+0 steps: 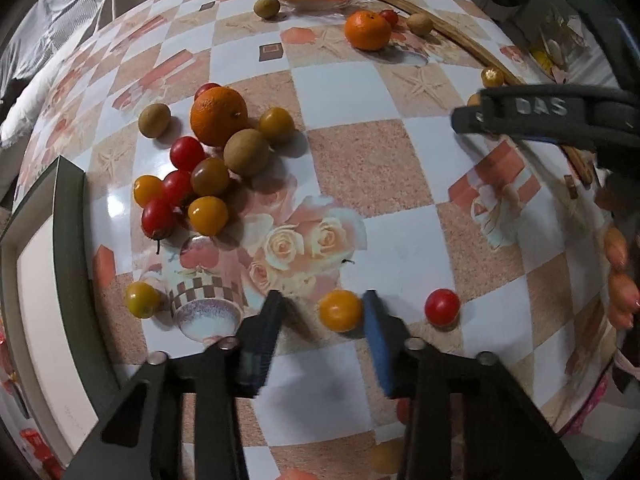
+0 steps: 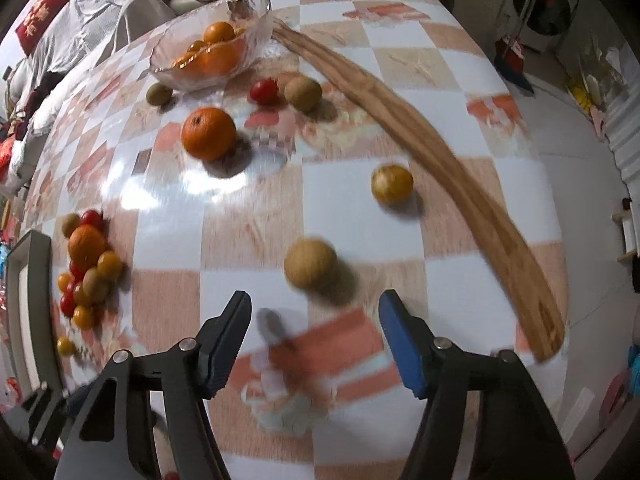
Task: Organize fruits
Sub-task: 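Grasp a small orange with the left tool while the right tool grasps a brown round fruit, then carry the small orange and brown fruit in both tools over the white tray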
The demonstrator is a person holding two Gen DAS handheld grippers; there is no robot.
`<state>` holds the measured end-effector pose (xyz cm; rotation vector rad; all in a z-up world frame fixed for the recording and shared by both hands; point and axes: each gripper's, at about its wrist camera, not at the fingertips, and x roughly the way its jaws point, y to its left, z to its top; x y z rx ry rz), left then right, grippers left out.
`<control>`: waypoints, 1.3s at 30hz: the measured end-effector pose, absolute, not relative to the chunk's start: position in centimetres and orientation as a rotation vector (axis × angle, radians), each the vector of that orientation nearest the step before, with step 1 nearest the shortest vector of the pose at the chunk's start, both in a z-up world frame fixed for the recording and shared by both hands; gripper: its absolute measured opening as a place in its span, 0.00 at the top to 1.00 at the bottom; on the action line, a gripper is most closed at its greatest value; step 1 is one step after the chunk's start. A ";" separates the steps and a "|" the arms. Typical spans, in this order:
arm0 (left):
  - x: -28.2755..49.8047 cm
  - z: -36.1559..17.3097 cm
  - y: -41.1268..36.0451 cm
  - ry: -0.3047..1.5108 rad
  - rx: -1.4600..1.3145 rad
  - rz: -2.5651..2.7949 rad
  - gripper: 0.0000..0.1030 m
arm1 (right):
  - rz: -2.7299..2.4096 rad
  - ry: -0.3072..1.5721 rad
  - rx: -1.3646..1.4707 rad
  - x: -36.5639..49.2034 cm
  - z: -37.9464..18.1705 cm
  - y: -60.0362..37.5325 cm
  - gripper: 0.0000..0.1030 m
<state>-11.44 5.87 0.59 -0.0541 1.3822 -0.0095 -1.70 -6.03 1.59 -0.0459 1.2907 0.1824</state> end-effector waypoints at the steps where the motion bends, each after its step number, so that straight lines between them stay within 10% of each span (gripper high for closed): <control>1: -11.2 0.6 5.8 1.383 -0.056 -0.003 0.63 | 0.182 1.286 -0.050 -1.4 1.6 -5.8 0.39; 6: -10.9 0.8 5.9 1.371 -0.069 -0.002 0.79 | 0.172 1.267 -0.088 -0.5 1.9 -5.4 0.72; 39: -14.2 7.4 18.5 1.281 -0.259 0.019 0.79 | 0.371 1.312 -0.025 -6.3 5.6 1.7 0.72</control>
